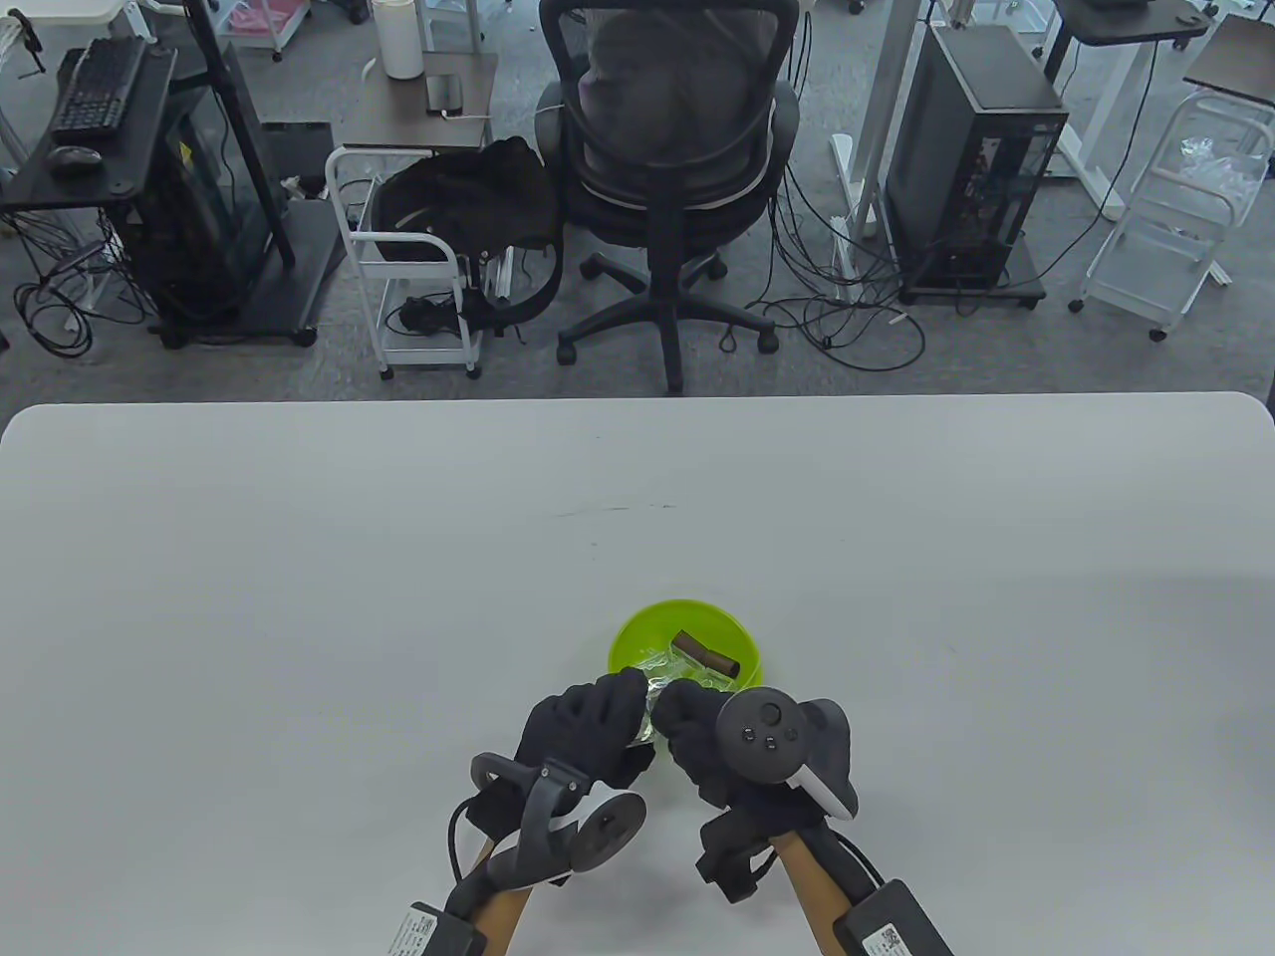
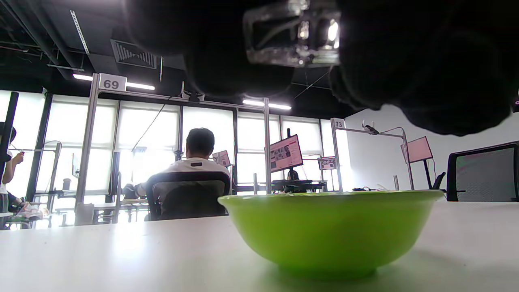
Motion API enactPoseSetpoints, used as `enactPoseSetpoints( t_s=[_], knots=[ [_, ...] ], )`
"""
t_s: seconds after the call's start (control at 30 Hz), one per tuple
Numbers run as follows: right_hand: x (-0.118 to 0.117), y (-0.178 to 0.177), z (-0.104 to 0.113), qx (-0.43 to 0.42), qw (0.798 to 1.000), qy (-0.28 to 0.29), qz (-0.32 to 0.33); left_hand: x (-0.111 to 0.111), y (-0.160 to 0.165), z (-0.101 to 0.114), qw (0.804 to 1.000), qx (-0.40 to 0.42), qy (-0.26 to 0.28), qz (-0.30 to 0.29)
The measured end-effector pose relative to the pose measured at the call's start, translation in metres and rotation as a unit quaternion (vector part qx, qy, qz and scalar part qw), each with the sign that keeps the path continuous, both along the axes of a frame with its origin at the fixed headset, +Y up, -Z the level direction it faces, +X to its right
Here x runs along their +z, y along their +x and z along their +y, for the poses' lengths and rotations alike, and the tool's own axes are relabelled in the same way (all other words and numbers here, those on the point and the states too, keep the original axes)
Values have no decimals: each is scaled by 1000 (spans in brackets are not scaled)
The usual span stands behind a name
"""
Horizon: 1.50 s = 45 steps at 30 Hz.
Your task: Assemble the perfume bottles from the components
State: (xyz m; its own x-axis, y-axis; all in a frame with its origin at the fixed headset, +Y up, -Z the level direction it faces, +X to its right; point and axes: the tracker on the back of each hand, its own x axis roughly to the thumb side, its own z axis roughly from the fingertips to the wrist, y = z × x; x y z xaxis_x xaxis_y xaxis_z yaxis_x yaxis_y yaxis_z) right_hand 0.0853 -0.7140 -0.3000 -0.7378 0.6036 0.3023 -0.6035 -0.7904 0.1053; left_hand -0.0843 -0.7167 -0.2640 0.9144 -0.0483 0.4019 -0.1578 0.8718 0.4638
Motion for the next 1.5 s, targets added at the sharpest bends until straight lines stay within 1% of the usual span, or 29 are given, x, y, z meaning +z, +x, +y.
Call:
enactPoseSetpoints(
  t_s=[0.07, 0.13, 0.17, 0.2, 0.27, 0.3, 0.4, 0.5, 0.6, 0.67, 0.83, 1.03, 1.13, 1.5],
  knots=[
    [-1, 3, 1, -20, 1000, 1, -4, -2, -4, 1, 1000, 15, -6, 1],
    [-1, 10, 9, 4, 999, 34, -12, -5, -10, 1, 999, 43, -19, 9],
    [0, 17, 16, 22, 996, 75, -31, -6, -16, 1, 998, 53, -25, 18],
    [1, 22, 20, 38, 994, 100, -35, -8, -22, 1, 997, 64, -31, 26],
    [2, 27, 22, 66, 991, 108, -34, -11, -31, 1, 995, 84, -43, 35],
    [1, 29, 21, 98, 990, 98, -14, -12, -36, 1, 993, 99, -51, 40],
    [-3, 24, 13, 162, 985, 65, 12, -15, -44, 2, 990, 120, -58, 49],
    [-10, 7, 5, 231, 972, 37, 27, -16, -48, 3, 988, 130, -59, 54],
    [-14, -8, 1, 268, 962, 1, 49, -16, -50, 2, 988, 133, -61, 57],
    [-17, -15, 0, 275, 960, -7, 59, -16, -51, 2, 988, 132, -62, 58],
    [-24, -31, -3, 322, 944, -28, 68, -16, -52, 3, 987, 132, -65, 60],
    [-26, -36, -9, 352, 933, -29, 65, -16, -52, 3, 987, 131, -66, 60],
    [-26, -36, -10, 343, 937, -28, 67, -16, -52, 2, 988, 129, -66, 60],
    [-26, -38, -16, 337, 938, -37, 71, -16, -49, 2, 989, 120, -67, 59]
  ],
)
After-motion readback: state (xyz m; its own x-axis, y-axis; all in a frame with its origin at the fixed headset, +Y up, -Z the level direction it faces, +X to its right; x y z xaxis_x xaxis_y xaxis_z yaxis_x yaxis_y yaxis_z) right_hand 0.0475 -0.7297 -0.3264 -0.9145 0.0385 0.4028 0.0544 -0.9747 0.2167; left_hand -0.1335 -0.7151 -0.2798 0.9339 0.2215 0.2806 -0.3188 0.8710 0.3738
